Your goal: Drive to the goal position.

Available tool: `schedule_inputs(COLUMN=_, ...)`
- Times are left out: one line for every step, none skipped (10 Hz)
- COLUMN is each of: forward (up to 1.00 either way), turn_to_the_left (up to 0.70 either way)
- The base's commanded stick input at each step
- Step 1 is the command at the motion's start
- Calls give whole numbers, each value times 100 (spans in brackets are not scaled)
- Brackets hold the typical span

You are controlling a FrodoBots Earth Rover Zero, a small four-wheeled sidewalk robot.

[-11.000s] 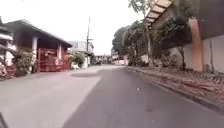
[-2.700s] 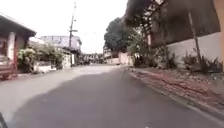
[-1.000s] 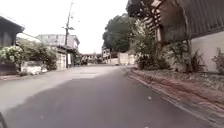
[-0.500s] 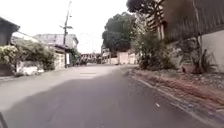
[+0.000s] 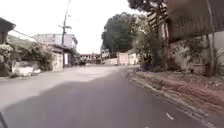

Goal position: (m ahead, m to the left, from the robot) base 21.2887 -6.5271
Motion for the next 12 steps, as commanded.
schedule_inputs(forward=70, turn_to_the_left=0)
schedule_inputs(forward=70, turn_to_the_left=0)
schedule_inputs(forward=70, turn_to_the_left=0)
schedule_inputs(forward=70, turn_to_the_left=0)
schedule_inputs(forward=70, turn_to_the_left=0)
schedule_inputs(forward=70, turn_to_the_left=0)
schedule_inputs(forward=70, turn_to_the_left=0)
schedule_inputs(forward=70, turn_to_the_left=0)
schedule_inputs(forward=70, turn_to_the_left=0)
schedule_inputs(forward=70, turn_to_the_left=0)
schedule_inputs(forward=70, turn_to_the_left=0)
schedule_inputs(forward=70, turn_to_the_left=0)
